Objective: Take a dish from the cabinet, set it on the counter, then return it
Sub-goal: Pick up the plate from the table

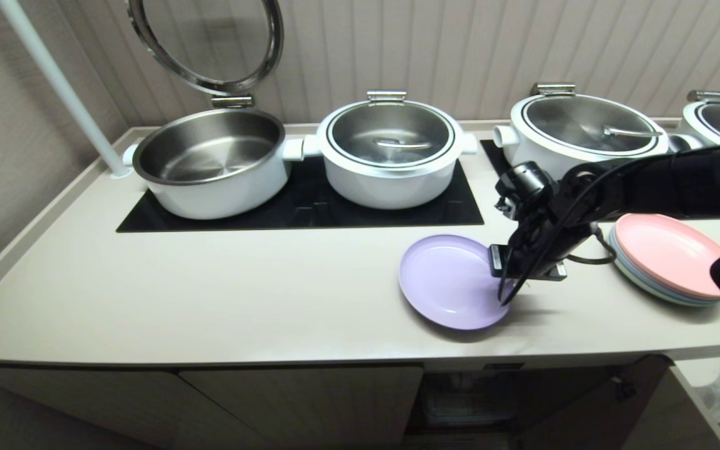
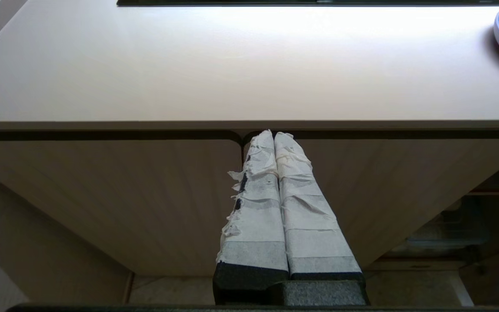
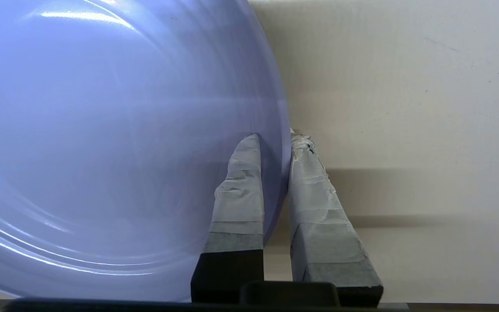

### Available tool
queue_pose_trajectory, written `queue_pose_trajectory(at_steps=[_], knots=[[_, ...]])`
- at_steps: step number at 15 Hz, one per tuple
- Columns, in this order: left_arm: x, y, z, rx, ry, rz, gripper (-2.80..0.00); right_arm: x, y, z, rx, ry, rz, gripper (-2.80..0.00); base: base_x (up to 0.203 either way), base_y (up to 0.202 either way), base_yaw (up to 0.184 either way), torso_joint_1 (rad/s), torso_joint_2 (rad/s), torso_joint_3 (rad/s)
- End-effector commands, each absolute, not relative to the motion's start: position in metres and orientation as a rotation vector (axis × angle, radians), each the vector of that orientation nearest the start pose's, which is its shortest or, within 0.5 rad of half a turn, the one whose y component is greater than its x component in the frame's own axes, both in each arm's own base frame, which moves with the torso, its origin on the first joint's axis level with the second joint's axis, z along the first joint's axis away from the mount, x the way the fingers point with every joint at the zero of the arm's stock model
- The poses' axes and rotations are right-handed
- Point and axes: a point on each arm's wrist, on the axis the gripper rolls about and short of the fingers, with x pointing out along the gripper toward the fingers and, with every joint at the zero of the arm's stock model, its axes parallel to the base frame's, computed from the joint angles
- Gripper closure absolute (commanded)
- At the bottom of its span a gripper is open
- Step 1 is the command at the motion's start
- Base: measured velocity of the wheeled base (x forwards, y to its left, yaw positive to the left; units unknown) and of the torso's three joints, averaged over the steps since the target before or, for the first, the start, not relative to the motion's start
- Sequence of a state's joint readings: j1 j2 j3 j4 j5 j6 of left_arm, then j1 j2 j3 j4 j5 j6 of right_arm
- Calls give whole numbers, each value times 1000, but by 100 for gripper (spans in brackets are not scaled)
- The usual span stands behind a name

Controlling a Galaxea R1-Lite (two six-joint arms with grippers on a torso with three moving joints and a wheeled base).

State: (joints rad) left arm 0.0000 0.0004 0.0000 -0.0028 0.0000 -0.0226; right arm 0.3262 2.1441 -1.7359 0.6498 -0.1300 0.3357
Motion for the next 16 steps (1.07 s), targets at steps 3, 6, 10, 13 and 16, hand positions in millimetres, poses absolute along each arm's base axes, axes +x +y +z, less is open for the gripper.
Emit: queue_pose_trajectory(at_steps=[3,6,10,13,16], knots=[[-23,0,76,-23,-3,0,0,379,125,167,67,1044,1,0,0,0,0,0,0,0],[-23,0,76,-23,-3,0,0,373,123,173,69,1039,2,0,0,0,0,0,0,0],[-23,0,76,-23,-3,0,0,357,118,180,75,1044,-1,0,0,0,0,0,0,0],[-23,0,76,-23,-3,0,0,343,114,184,116,1051,-26,0,0,0,0,0,0,0],[-23,0,76,-23,-3,0,0,328,112,187,141,1061,-40,0,0,0,0,0,0,0]])
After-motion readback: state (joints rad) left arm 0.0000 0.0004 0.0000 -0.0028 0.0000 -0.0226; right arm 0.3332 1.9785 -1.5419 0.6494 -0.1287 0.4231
